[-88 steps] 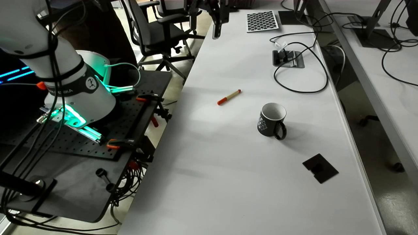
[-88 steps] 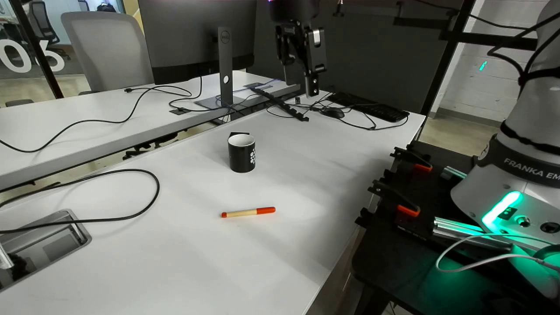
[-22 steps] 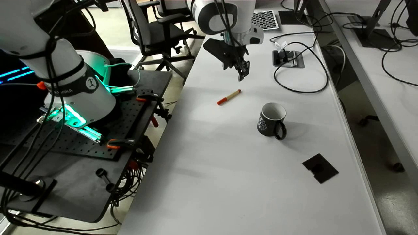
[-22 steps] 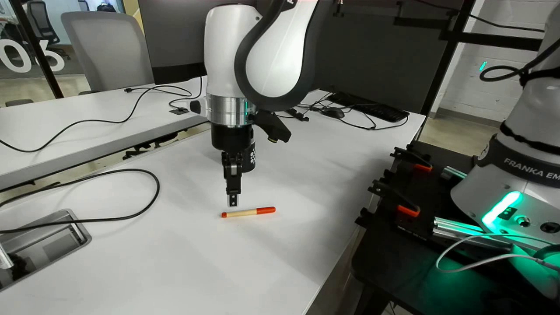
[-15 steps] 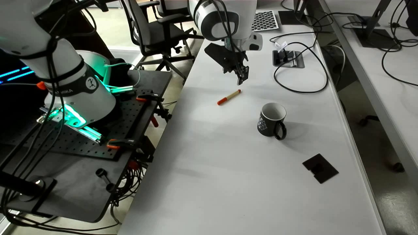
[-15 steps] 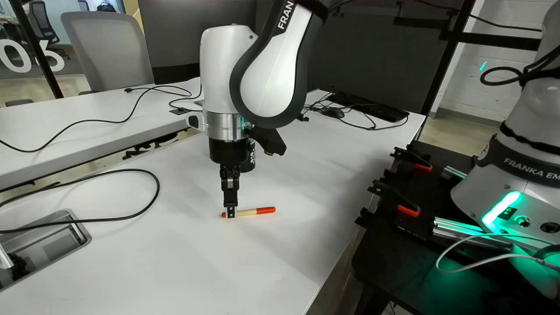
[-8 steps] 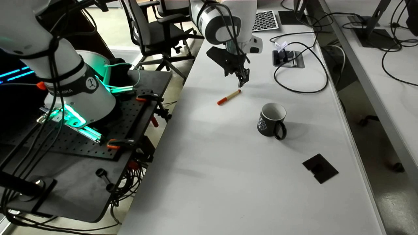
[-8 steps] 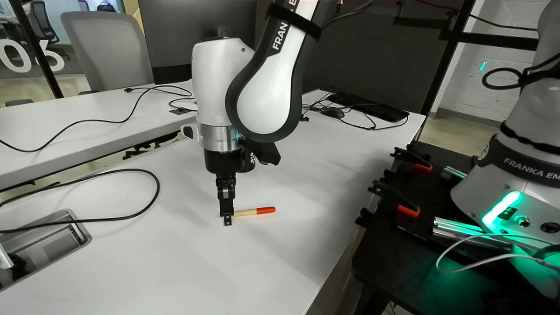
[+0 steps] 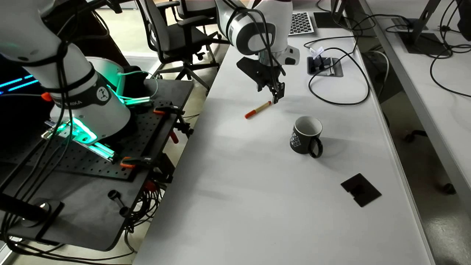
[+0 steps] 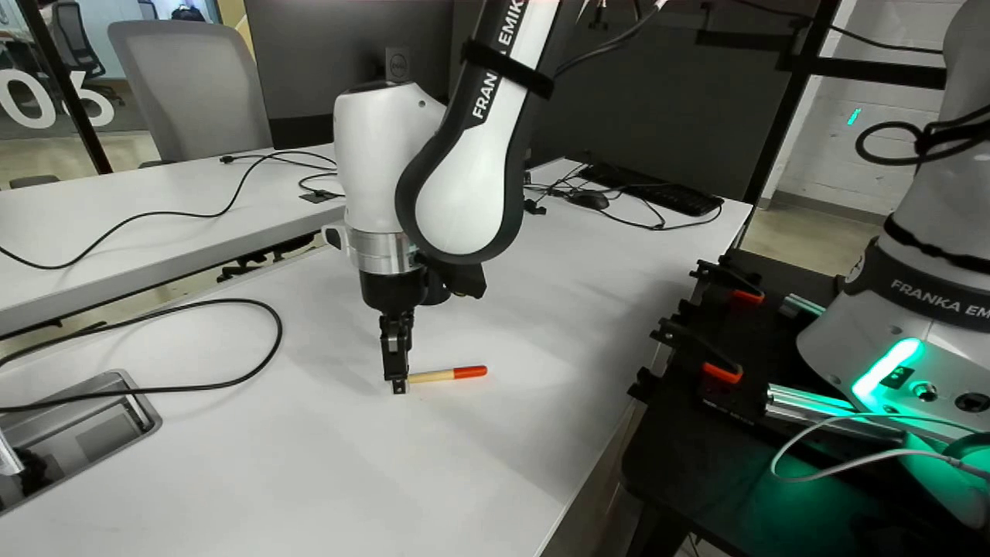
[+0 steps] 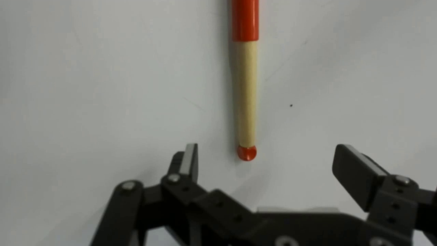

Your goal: Put the pen in the cup

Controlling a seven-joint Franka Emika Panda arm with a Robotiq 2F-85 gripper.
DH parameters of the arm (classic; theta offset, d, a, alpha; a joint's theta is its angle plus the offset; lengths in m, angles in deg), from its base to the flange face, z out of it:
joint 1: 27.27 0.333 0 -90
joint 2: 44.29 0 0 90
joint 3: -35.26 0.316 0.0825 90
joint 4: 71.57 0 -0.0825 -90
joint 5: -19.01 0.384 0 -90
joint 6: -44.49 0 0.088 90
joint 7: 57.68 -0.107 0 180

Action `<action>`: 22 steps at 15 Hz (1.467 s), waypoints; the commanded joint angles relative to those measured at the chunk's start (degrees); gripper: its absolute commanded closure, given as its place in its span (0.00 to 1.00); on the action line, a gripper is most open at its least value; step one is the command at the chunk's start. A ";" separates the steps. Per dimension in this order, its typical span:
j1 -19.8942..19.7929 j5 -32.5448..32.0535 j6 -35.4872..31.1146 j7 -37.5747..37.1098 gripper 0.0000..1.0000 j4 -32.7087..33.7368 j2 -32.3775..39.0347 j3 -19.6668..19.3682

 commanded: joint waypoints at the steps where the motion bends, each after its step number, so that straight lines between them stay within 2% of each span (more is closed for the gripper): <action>1: 1.78 -1.87 1.04 -3.21 0.00 2.58 1.77 -1.81; 22: 1.91 -1.80 5.08 -4.87 0.00 7.73 6.68 -2.11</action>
